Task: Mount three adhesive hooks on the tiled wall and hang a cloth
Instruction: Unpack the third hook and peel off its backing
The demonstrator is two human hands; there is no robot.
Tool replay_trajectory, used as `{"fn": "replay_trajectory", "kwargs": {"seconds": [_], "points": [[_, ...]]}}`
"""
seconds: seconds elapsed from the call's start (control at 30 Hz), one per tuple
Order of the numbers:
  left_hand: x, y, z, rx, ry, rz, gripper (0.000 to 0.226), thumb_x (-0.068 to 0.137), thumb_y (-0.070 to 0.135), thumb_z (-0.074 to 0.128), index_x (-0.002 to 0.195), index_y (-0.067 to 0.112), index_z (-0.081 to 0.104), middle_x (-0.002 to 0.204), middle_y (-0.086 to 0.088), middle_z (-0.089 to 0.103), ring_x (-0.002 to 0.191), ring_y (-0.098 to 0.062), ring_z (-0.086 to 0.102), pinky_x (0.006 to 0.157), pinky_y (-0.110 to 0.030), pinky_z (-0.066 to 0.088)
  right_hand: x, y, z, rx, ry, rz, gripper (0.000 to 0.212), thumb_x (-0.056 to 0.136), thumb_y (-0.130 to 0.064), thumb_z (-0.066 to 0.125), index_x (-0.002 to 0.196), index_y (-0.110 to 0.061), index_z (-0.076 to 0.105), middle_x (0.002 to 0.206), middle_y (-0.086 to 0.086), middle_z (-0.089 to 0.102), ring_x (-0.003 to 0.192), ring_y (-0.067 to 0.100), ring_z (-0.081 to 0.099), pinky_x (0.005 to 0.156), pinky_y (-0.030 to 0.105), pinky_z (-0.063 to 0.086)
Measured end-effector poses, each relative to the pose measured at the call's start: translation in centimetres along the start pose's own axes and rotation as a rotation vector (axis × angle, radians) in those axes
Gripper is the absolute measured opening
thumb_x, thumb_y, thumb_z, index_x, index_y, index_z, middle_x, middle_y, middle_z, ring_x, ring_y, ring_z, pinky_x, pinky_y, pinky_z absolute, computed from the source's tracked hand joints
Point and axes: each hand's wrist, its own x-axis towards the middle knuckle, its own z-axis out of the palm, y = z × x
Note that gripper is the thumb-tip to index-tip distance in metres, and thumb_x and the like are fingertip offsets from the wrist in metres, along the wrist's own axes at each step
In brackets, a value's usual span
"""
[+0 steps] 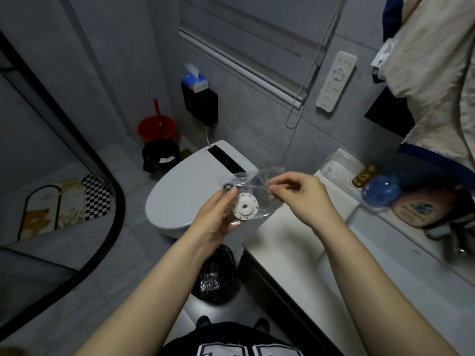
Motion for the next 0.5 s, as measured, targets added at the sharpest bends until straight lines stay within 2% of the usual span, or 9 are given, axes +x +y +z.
{"fn": "replay_trajectory", "kwargs": {"seconds": [0.1, 0.2, 0.27, 0.33, 0.43, 0.5], "points": [[0.0, 0.5, -0.4, 0.01, -0.044, -0.01, 0.024, 0.094, 0.018, 0.062, 0.118, 0.013, 0.066, 0.111, -0.01, 0.07, 0.098, -0.023, 0.065, 0.105, -0.048, 0.047, 0.6, -0.9, -0.4, 0.288, -0.12, 0.139, 0.024, 0.095, 0.005, 0.049, 0.092, -0.004, 0.071, 0.09, 0.015, 0.075, 0.083, 0.025, 0.075, 0.073, 0.028, 0.06], [-0.1, 0.7, -0.9, 0.073, -0.082, 0.018, 0.032, 0.096, 0.011, 0.059, 0.128, 0.011, 0.062, 0.115, -0.008, 0.07, 0.104, -0.025, 0.063, 0.103, -0.045, 0.048, 1.0, -1.3, -0.9, 0.334, -0.177, 0.189, 0.018, 0.094, 0.008, 0.052, 0.098, 0.003, 0.069, 0.091, 0.019, 0.074, 0.071, 0.024, 0.074, 0.065, 0.023, 0.06], [0.0, 0.8, -1.2, 0.11, -0.087, 0.034, 0.031, 0.096, 0.007, 0.057, 0.126, 0.013, 0.062, 0.113, -0.009, 0.071, 0.103, -0.026, 0.063, 0.1, -0.045, 0.049, 1.2, -1.5, -0.6, 0.296, -0.214, 0.151, 0.014, 0.089, 0.006, 0.063, 0.099, 0.0, 0.071, 0.084, 0.014, 0.075, 0.063, 0.019, 0.072, 0.061, 0.021, 0.058], [-0.1, 0.9, -1.2, 0.154, -0.096, 0.049, 0.029, 0.097, 0.007, 0.055, 0.125, 0.012, 0.062, 0.113, -0.012, 0.071, 0.1, -0.026, 0.066, 0.094, -0.041, 0.053, 1.2, -1.6, 0.0, 0.264, -0.237, 0.1, 0.021, 0.084, 0.004, 0.07, 0.104, -0.004, 0.074, 0.078, 0.01, 0.073, 0.057, 0.015, 0.068, 0.057, 0.019, 0.055], [0.0, 0.9, -1.3, 0.213, -0.092, 0.074, 0.029, 0.098, 0.008, 0.055, 0.126, 0.011, 0.062, 0.112, -0.016, 0.071, 0.1, -0.029, 0.066, 0.098, -0.048, 0.05, 1.3, -1.4, 1.2, 0.187, -0.228, 0.028, 0.032, 0.08, 0.0, 0.076, 0.108, -0.013, 0.076, 0.078, 0.009, 0.067, 0.052, 0.012, 0.059, 0.055, 0.021, 0.051], [0.1, 1.1, -1.4, 0.245, -0.09, 0.085, 0.029, 0.098, 0.009, 0.055, 0.126, 0.011, 0.062, 0.113, -0.019, 0.071, 0.098, -0.029, 0.065, 0.1, -0.051, 0.048, 1.5, -0.9, 1.9, 0.124, -0.201, 0.006, 0.035, 0.078, 0.0, 0.078, 0.106, -0.021, 0.077, 0.081, 0.014, 0.068, 0.051, 0.012, 0.057, 0.058, 0.023, 0.051]]}}
